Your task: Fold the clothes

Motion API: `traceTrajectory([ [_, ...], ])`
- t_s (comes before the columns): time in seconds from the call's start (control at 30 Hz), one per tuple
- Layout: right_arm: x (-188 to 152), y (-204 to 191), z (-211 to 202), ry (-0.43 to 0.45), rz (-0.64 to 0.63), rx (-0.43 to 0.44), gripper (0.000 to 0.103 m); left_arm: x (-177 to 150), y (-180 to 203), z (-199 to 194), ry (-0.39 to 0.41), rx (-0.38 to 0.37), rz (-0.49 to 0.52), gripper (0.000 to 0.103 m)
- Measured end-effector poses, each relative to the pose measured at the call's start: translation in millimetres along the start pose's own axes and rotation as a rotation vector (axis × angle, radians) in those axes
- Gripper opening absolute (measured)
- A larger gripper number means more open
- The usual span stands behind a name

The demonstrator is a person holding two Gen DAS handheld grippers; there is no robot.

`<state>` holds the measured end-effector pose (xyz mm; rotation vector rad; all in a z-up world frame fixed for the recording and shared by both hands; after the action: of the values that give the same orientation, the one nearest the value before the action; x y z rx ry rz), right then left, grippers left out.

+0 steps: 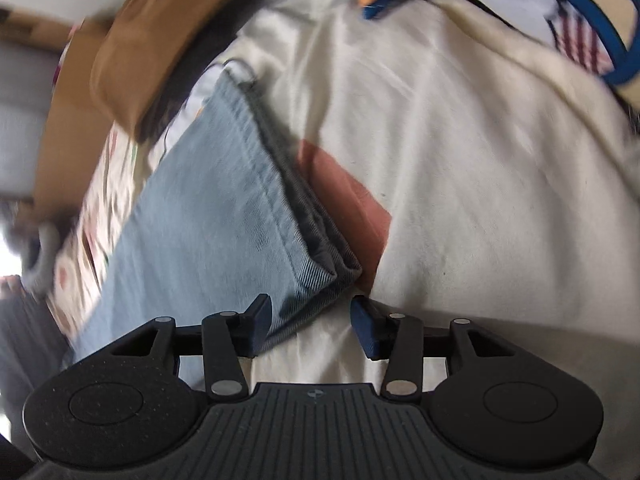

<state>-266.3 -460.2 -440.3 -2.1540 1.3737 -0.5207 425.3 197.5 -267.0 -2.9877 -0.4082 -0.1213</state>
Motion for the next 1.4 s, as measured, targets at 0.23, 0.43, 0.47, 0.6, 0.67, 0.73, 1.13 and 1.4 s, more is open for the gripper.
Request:
traceTrajectory([
  [0.23, 5, 33, -1, 0.051, 0.258, 0.172, 0.050, 4, 5, 0, -0.012, 0.006, 0.001, 0.071],
  [0.43, 11, 26, -7, 0.042, 0.214, 0.231, 0.049, 8, 20, 3, -0.014, 0.005, 0.052, 0.071],
  [0.47, 12, 25, -7, 0.039, 0.203, 0.228, 0.049, 9, 22, 3, -0.014, 0.007, 0.064, 0.071],
  [0.6, 15, 20, -7, 0.025, 0.158, 0.214, 0.049, 11, 28, 0, -0.012, 0.009, 0.094, 0.071],
  [0.67, 16, 18, -6, 0.018, 0.136, 0.207, 0.048, 12, 26, -2, -0.010, 0.012, 0.093, 0.071],
  [0.73, 18, 16, -6, 0.011, 0.114, 0.201, 0.049, 13, 24, -5, -0.007, 0.018, 0.092, 0.071],
  [1.13, 25, 18, -6, 0.029, 0.149, 0.282, 0.047, 14, 19, -12, -0.007, 0.032, 0.091, 0.071],
  [1.4, 41, 4, -2, 0.004, 0.102, 0.292, 0.047, 8, 23, -10, -0.016, 0.033, 0.098, 0.071],
])
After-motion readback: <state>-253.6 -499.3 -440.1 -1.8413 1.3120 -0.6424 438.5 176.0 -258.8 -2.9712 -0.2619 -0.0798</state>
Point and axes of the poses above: each gripper's, at about its wrist camera, not at the fingertips, and z roughly the way its jaws point, y to its right, x to its top, the point moved 2 cm from there along z, roughly the way its jaws point, and after that the axes turned 5 degrees about -y, right-handed, at the moved point
